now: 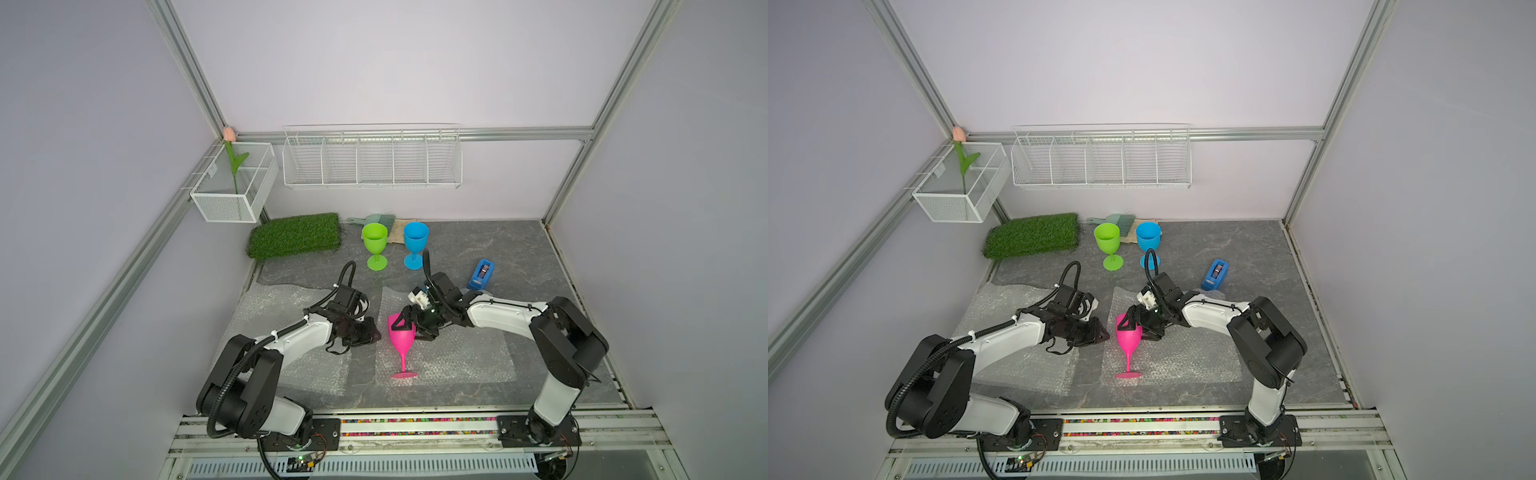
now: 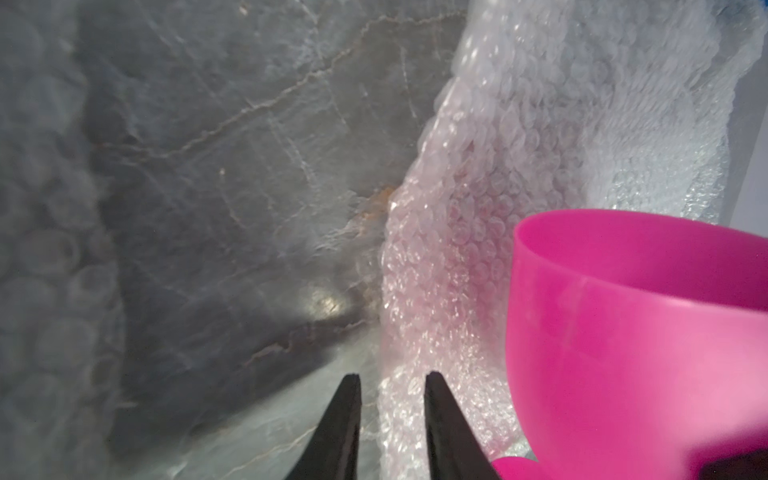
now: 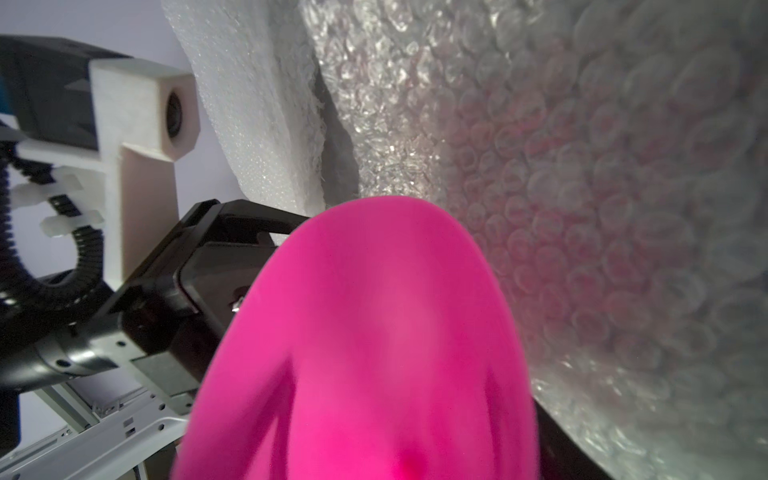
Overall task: Wrap wine glasses in bubble wrap
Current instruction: Place the wine glass on the bubble wrap.
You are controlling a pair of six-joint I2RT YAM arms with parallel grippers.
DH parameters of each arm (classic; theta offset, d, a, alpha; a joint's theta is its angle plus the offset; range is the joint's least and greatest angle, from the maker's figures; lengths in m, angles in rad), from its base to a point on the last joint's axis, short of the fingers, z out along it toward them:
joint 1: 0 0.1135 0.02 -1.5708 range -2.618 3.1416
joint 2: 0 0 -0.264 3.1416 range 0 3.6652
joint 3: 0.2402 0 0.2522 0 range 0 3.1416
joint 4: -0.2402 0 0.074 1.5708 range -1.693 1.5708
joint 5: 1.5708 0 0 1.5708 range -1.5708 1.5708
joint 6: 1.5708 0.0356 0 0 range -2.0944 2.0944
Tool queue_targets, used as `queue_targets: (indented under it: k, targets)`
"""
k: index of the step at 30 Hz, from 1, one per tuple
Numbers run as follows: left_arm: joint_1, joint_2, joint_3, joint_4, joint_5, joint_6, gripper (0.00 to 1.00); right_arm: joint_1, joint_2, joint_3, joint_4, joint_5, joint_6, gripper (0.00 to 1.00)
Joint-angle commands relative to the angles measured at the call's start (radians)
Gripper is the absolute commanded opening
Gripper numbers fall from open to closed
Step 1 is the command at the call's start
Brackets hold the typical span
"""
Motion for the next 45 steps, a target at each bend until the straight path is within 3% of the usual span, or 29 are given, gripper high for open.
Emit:
queue_targets:
  k: [1, 5, 15, 20, 25, 29, 45]
  targets:
    - [0.005, 0.020, -0.017, 0.030, 0.011, -0.010, 0.29, 0.006, 0.035, 0.018, 0.001, -0.008, 0.021, 0.62]
    - [0.005, 0.034, -0.021, 0.039, 0.013, -0.010, 0.29, 0.007, 0.073, 0.016, -0.009, 0.017, 0.006, 0.63]
    - [0.006, 0.040, -0.041, 0.122, 0.087, -0.039, 0.23, 0.007, 0.078, 0.018, -0.065, 0.071, -0.022, 0.78]
    - [0.006, 0.053, -0.037, 0.137, 0.114, -0.046, 0.13, 0.006, 0.050, 0.036, -0.120, 0.101, -0.037, 0.84]
    - [0.006, 0.043, -0.024, 0.122, 0.120, -0.041, 0.01, 0.007, 0.013, 0.052, -0.178, 0.130, -0.043, 1.00]
    - [0.006, 0.035, -0.011, 0.108, 0.119, -0.038, 0.00, 0.006, -0.013, 0.068, -0.220, 0.147, -0.046, 0.89]
    - [0.005, 0.022, 0.050, 0.051, 0.131, -0.031, 0.00, -0.014, -0.152, 0.086, -0.342, 0.184, -0.085, 0.88]
